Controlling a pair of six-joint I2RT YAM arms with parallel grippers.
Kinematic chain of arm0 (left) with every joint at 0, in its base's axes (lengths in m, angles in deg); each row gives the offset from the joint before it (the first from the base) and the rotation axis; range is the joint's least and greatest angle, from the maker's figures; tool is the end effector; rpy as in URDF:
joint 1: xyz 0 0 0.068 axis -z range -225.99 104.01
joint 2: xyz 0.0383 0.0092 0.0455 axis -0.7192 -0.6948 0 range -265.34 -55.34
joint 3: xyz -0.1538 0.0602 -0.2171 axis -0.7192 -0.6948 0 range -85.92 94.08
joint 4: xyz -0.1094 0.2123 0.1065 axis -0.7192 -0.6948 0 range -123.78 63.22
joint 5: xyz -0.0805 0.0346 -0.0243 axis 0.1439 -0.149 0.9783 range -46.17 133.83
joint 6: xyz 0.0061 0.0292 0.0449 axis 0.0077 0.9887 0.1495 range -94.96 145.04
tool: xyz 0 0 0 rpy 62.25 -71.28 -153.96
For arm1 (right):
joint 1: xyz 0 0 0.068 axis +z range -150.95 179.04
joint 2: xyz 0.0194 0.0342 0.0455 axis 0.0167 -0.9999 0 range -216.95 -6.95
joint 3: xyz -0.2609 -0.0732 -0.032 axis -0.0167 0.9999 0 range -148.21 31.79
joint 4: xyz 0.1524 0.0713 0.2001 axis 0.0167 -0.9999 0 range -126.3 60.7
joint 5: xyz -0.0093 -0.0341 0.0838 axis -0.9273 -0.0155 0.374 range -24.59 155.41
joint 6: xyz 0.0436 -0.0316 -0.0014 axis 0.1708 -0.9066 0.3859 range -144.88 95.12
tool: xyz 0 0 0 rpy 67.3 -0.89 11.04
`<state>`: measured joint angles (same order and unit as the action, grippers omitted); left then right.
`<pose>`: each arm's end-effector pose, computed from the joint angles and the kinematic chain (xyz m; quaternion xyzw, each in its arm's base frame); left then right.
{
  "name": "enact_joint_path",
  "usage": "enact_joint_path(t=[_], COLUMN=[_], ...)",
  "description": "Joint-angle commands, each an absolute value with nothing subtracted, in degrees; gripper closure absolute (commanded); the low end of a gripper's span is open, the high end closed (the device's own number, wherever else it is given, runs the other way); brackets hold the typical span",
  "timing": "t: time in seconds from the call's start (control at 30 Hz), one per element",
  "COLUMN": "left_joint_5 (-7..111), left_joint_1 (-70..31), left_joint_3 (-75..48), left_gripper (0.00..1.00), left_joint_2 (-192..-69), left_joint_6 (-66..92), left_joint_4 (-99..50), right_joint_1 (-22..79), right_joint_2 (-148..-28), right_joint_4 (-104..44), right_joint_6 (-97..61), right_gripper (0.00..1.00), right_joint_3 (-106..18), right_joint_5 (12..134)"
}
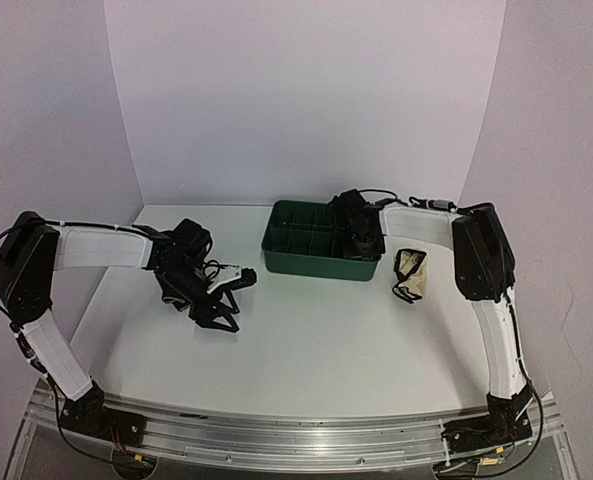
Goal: Roll the underwear
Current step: Place the underwear in the storage box.
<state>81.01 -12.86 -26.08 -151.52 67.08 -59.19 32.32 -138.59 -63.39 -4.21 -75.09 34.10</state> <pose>0.2551 -0.1920 0.1837 0.6148 0.7023 -0.2988 0.1986 0.4257 0.2571 0.1734 -0.0298 0.9299 -0.1144 0.3483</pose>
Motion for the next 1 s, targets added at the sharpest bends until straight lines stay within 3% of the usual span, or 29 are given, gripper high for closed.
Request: enact_joint_path(t=[0.0,0.2,0.33,0.47,0.97], left_joint_5=[80.7,80.7,80.6,80.6,81.2], left_joint_1=[-13.5,-13.7,-13.9,-14.1,-14.5], left_joint_3=[-25.7,-25.8,-25.4,-24.8,-22.3], left_gripper=[0.42,0.42,0.42,0.42,0.42], left_joint_2=[-150.6,-150.9,-151.5,-152.3,-154.8], left_joint_6=[67.7,67.6,67.6,67.7,68.2], left_joint_4=[-58.1,-57.7,-57.6,-57.5,-57.9], right_joint_1=[31.7,30.9,30.8,30.8,30.8], right_joint_2=[-140.9,-141.5,-141.3,-139.8,-132.3], right_joint_4=[-66.4,-66.9,-67.6,-68.5,-69.2], right_joint_6=[0.4,2.3,0.4,-1.6,-7.7], right_gripper=[1.00,1.00,0.71,0.61,0.57], right_joint_3=[-76.7,-76.5,-78.5,-79.5,-82.8], right_joint_5=[37.6,39.4,40.5,40.3,39.8])
